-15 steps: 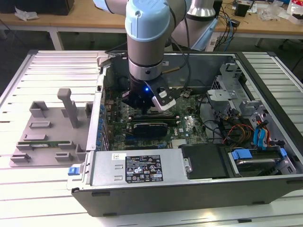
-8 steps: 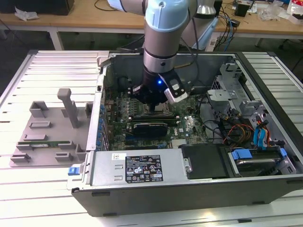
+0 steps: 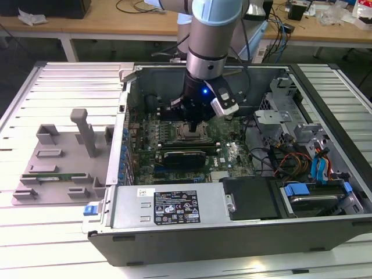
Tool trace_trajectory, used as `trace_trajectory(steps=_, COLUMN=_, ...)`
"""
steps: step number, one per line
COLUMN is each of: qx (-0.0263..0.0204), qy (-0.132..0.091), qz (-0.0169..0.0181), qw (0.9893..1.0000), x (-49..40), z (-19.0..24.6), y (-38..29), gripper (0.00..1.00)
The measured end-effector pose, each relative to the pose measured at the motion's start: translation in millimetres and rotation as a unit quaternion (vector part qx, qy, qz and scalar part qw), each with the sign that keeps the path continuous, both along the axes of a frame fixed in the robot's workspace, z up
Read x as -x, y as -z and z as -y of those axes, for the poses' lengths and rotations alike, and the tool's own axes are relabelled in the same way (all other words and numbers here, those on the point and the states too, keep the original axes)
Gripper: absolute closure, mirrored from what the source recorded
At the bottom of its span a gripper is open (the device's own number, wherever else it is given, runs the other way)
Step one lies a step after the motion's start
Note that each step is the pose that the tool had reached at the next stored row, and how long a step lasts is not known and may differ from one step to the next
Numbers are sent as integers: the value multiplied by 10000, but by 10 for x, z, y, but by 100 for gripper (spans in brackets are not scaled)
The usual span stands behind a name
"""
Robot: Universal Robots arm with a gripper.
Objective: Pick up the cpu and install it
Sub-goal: 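Install the second cpu locking lever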
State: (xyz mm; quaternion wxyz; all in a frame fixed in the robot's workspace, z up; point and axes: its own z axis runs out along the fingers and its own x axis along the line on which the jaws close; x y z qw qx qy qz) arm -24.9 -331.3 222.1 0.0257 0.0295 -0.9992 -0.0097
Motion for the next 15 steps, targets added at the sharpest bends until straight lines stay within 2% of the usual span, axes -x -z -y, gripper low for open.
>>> trace_trajectory(steps=7, qx=13, qy=1, qz=0, qw=10000, x=1, z=-1, y=-264, gripper=89)
trace_trajectory(steps=9, qx=14, qy=0, qz=0, qw=10000, x=0, z=-1, y=-285, gripper=89)
trace_trajectory(steps=15, qx=14, qy=1, qz=0, qw=10000, x=1, z=-1, y=-289, gripper=89)
